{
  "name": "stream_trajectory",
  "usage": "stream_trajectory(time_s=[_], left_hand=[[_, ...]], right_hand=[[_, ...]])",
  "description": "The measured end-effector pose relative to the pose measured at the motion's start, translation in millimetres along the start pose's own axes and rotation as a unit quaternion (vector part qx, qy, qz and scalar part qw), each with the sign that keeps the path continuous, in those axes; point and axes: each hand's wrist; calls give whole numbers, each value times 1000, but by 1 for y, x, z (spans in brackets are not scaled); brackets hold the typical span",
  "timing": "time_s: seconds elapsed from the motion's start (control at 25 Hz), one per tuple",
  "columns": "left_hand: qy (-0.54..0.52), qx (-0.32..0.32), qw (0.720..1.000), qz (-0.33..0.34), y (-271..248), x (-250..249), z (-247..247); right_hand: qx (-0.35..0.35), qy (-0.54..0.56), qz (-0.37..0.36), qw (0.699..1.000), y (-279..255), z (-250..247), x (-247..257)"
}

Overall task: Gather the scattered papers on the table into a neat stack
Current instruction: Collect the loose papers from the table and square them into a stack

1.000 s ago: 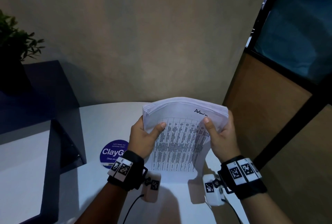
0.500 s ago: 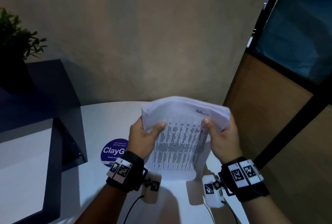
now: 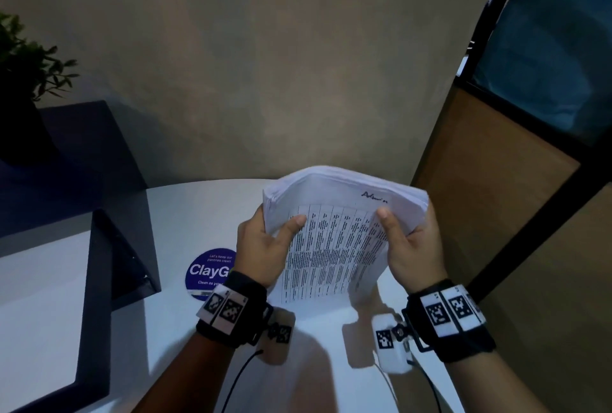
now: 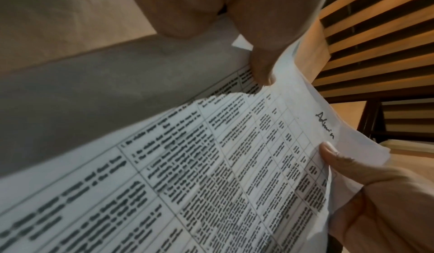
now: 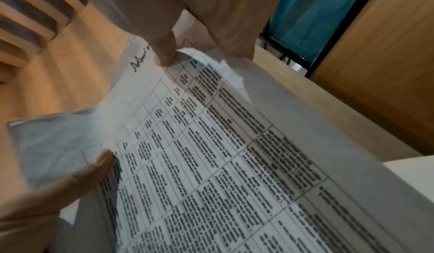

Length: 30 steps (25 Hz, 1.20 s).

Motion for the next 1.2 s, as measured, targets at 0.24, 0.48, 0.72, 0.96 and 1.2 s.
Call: stream_trajectory(time_s=[0.24, 0.48, 0.72, 0.96, 1.2], left_hand=[[46, 69, 996, -35, 25, -1, -9], [55, 2, 997, -52, 10, 21, -8], [123, 9, 986, -114, -6, 48, -13], [160, 24, 982, -94, -2, 42, -11], [150, 40, 984, -93, 3, 34, -11]], right_hand=[[-39, 37, 9, 999, 30, -2, 8], [-16, 9, -12, 1000, 25, 6, 12], [-4, 13, 15, 1000, -10, 8, -6], [45, -36, 47, 997, 1, 5, -1], [-35, -253, -292, 921, 4, 29, 92]])
Point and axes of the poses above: each hand's wrist, its own y-axis towards the middle knuckle, its own z-axis out of the palm, x = y × z, and after that the axes turned 9 degrees about -y, right-handed
